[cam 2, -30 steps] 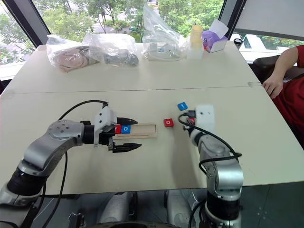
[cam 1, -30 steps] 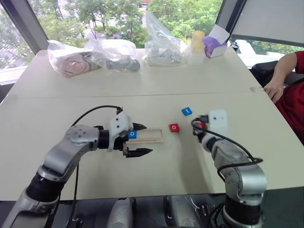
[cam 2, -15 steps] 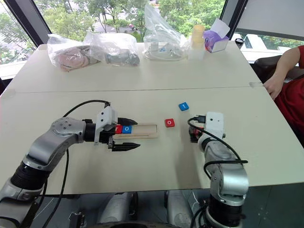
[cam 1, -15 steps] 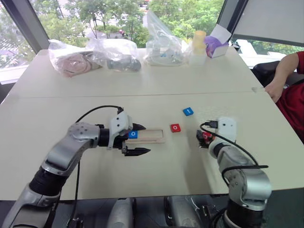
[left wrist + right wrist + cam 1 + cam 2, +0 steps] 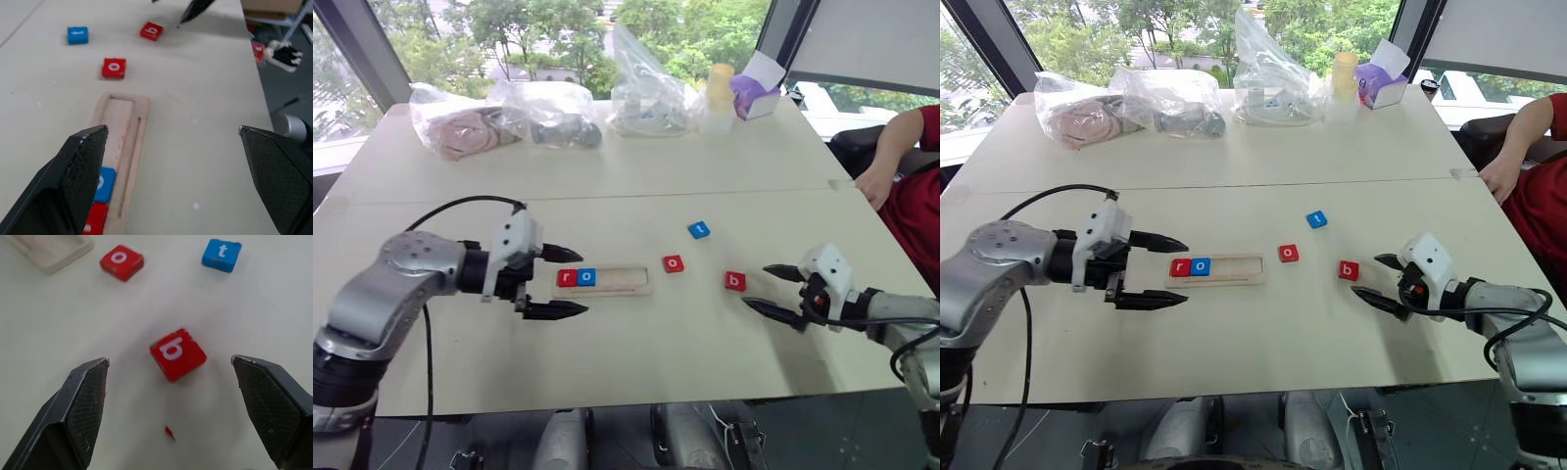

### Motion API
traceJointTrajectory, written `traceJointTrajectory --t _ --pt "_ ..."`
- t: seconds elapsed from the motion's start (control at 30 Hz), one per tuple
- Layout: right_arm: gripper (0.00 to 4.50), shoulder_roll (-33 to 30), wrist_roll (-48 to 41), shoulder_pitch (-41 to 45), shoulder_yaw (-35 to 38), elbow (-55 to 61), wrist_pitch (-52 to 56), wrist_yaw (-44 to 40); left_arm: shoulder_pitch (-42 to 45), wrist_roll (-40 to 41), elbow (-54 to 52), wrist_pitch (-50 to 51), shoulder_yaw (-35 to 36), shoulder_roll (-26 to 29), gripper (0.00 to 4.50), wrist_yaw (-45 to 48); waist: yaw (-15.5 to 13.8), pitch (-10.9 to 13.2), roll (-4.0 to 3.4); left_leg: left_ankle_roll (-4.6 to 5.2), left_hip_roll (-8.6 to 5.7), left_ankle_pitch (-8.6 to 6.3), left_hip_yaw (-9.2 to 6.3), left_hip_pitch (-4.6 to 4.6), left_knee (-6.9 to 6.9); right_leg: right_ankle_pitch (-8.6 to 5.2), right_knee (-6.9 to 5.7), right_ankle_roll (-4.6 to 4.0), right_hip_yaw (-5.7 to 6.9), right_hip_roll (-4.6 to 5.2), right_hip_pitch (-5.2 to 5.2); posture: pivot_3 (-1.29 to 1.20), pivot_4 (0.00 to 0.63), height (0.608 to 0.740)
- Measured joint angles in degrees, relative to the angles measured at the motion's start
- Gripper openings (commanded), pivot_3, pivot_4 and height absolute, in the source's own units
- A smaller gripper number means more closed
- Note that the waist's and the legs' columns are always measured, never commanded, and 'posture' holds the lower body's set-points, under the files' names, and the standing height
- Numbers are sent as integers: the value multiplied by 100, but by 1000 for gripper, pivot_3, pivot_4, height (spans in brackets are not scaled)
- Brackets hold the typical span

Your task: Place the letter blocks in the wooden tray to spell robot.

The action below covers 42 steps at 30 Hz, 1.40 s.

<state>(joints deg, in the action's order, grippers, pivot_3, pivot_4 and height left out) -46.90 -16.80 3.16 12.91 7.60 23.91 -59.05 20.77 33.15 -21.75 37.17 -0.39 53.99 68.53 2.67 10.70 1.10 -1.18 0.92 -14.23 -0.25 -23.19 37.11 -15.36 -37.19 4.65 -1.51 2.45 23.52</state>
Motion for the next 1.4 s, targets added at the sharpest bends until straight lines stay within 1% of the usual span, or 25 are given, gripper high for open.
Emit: traceJointTrajectory --t 0.07,0.17,0.37,0.43,0.47,0.6,0.77,0.9,1.0,1.1,1.2,1.3,1.4 --pt "4155 -108 137 249 -193 -444 -439 -191 -88 0 36 8 106 206 4500 46 -18 0 -1 0 0 0 0 0 1 0 -1 -2 2 -3 -2 0 150 740" --pt "4155 -90 284 714 -580 -1163 -996 -471 -198 2 106 7 254 439 4500 134 -30 3 0 0 0 0 2 -4 0 -1 0 1 4 -2 -2 0 150 740" --pt "4155 -22 517 1270 -1208 -2181 -1698 -991 -259 -3 211 7 405 558 4500 131 -78 8 0 0 0 0 2 -12 0 4 1 18 5 6 0 0 150 740" --pt "3622 35 547 1406 -1264 -2458 -1905 -1072 -283 -3 238 7 425 562 4500 111 -80 9 0 0 0 0 2 -10 1 3 1 17 5 7 -2 0 150 740" --pt "3236 72 548 1474 -1297 -2577 -1996 -1118 -310 -1 240 8 438 562 4500 96 -79 9 1 0 0 0 2 -10 2 3 1 16 5 6 -2 0 150 740" --pt "1188 116 533 1546 -1374 -2704 -2197 -1200 -441 0 241 11 559 579 4500 4 -51 9 1 -1 2 0 -1 -3 4 4 -3 16 4 7 -6 0 150 740" --pt "1161 206 529 1636 -1386 -2665 -2049 -1134 -614 -24 334 -18 695 719 4500 -1 -28 9 1 -1 2 0 -2 1 4 5 -5 14 3 7 -6 0 150 740" --pt "1161 658 352 2095 -1651 -2147 -1250 -1117 -1120 -536 680 -402 687 1032 4500 17 39 17 -13 -1 5 0 3 13 -3 8 -23 12 -5 0 1 0 150 740" --pt "1161 1182 344 2774 -2036 -1917 -917 -1095 -1375 -613 778 -500 720 914 4500 -2 13 19 -14 -1 13 0 -3 9 -2 9 -32 13 -1 -1 9 0 150 740" --pt "1161 1740 701 3333 -2629 -1978 -1089 -1002 -1447 -537 666 -490 885 768 4500 -130 -45 18 -10 -1 12 0 -7 -4 0 9 -31 14 8 6 12 0 150 740" --pt "1161 2152 1130 3572 -3157 -2422 -1455 -915 -1565 -500 457 -439 1086 705 4500 -309 -117 18 -10 -1 0 0 -7 -18 0 10 -28 17 9 26 22 0 150 740" --pt "1161 2364 1347 3634 -3400 -2867 -1580 -890 -1726 -471 270 -350 1191 630 4500 -474 -173 19 -10 -2 -5 0 -3 -24 1 10 -16 17 7 33 22 0 150 740" --pt "1161 2520 1445 3792 -3482 -2951 -1572 -877 -1945 -369 35 -237 1328 528 4500 -604 -161 18 -9 -2 -2 0 -3 -21 2 11 -17 17 7 32 22 0 150 740"
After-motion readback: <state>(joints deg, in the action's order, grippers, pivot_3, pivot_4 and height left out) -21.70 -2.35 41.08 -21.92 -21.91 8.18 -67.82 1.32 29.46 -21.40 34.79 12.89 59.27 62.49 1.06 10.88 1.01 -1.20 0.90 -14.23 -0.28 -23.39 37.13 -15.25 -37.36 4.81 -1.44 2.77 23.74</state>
